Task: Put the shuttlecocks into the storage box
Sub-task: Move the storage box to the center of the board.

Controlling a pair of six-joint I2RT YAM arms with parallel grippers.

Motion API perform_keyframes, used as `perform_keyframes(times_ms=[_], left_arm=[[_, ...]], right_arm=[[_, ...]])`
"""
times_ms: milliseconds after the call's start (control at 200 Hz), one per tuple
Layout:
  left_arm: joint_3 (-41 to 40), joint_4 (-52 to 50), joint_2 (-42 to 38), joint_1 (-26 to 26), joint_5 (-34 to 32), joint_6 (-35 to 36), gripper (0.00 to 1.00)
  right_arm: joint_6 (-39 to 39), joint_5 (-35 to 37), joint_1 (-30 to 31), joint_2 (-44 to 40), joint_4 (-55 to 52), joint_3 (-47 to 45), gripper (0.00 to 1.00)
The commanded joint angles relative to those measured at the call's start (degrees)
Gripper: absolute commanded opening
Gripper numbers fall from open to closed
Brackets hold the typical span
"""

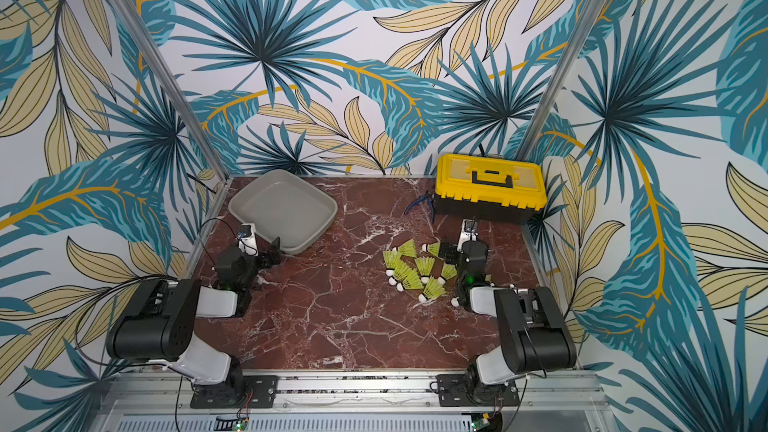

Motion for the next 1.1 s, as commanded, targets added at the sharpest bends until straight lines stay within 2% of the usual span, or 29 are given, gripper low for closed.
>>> perform_keyframes(times_ms=[0,491,681,746,771,881,982,1017,1097], left_arm=[[2.1,-0.2,-0.5,0.5,0.6,0.6,1.00],[1.4,0.6,-0.5,0.5,0.1,0.5,1.00],[-5.9,16.2,0.5,0.5,-5.6,-1.8,1.00],[-7.6,18.4,-0.6,0.5,-6.2,-2.2,1.00],[-8.0,18.3,-1.5,0.4,-8.5,-2.5,1.00],[-8.3,12.6,-7.7,0.5,-13.4,-4.2,1.00],[-8.0,5.6,-14.5,0.5,-18.3,-6.2,1.00],[-7.2,1.0,-17.6,0.4,-19.8,-7.2,1.00],[-2.1,-17.9,-24.4,0.6,-24.2,-13.4,1.00]], right_arm=[[0.8,0.7,-0.2,-0.2,0.6,-0.1,1.00],[0.7,0.7,-0.2,-0.3,0.6,-0.2,1.00],[0.7,1.0,-0.2,-1.4,3.2,-2.0,1.00],[0.6,1.3,-0.2,-3.4,3.4,-2.9,1.00],[0.8,1.7,-0.2,-4.6,2.7,-3.1,0.99],[2.1,4.2,-0.2,-9.8,-3.0,-2.9,1.00],[3.5,6.0,-0.2,-14.7,-13.2,-0.5,1.00],[4.3,6.4,-0.2,-16.4,-17.6,0.9,1.00],[5.8,7.1,-0.2,-19.6,-28.1,4.7,1.00]])
